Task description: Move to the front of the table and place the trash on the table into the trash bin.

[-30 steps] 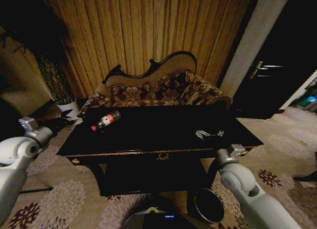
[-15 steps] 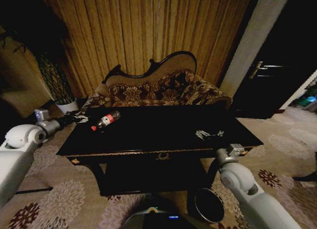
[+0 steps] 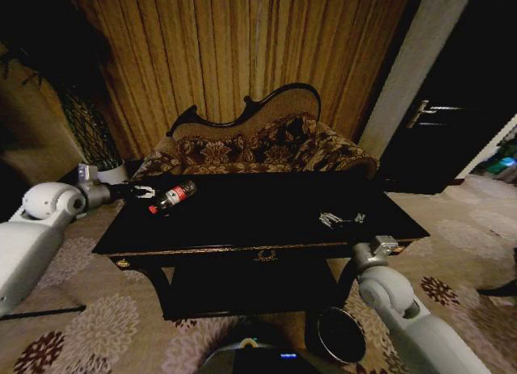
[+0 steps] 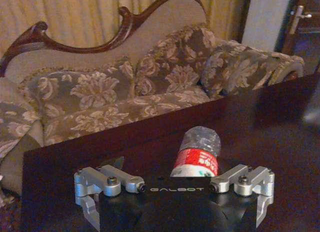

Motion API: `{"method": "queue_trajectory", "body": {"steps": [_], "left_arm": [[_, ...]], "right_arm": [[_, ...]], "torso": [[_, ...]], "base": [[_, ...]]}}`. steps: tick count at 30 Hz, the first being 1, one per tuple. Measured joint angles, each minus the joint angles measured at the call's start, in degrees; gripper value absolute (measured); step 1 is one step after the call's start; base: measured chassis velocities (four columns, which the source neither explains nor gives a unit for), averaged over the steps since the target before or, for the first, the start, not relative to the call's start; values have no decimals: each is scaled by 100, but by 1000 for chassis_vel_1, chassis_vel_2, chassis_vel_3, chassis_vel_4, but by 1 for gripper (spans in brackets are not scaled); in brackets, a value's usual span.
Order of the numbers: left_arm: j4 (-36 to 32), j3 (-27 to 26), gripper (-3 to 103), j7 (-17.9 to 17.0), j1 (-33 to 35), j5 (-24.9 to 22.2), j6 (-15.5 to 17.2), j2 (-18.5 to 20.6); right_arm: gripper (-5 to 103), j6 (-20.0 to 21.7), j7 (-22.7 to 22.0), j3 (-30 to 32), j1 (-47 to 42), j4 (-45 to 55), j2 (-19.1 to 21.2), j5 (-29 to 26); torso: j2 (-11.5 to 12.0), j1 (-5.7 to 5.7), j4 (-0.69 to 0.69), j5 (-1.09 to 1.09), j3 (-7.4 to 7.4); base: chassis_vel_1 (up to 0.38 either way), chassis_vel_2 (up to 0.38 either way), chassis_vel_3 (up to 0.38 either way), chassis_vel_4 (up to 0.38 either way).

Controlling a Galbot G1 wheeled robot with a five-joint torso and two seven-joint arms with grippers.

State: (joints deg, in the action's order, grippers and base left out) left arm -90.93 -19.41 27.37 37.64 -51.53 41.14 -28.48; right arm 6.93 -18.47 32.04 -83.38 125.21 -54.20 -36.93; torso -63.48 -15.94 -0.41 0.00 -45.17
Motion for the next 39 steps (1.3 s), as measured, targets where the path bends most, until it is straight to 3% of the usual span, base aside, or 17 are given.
{"method": "queue_trajectory", "body": {"steps": [12,24,39], "left_arm": [[413,857,100,421,-662,197,-14,51],[612,1045,100,615,-834,692,-138,-133],[601,1034,100,632,-749,680,-145,-319]], "right_arm": [[100,-43,1,-12,35,-84,1,21],[100,-53,1,14,28,-118,10,27],[100,-53,12,-15,72,-152,82,0]], "torso": [[0,0,1,0,0],[0,0,1,0,0],[0,0,1,0,0]], "base": [[0,0,0,0],[0,0,0,0],[0,0,0,0]]}}
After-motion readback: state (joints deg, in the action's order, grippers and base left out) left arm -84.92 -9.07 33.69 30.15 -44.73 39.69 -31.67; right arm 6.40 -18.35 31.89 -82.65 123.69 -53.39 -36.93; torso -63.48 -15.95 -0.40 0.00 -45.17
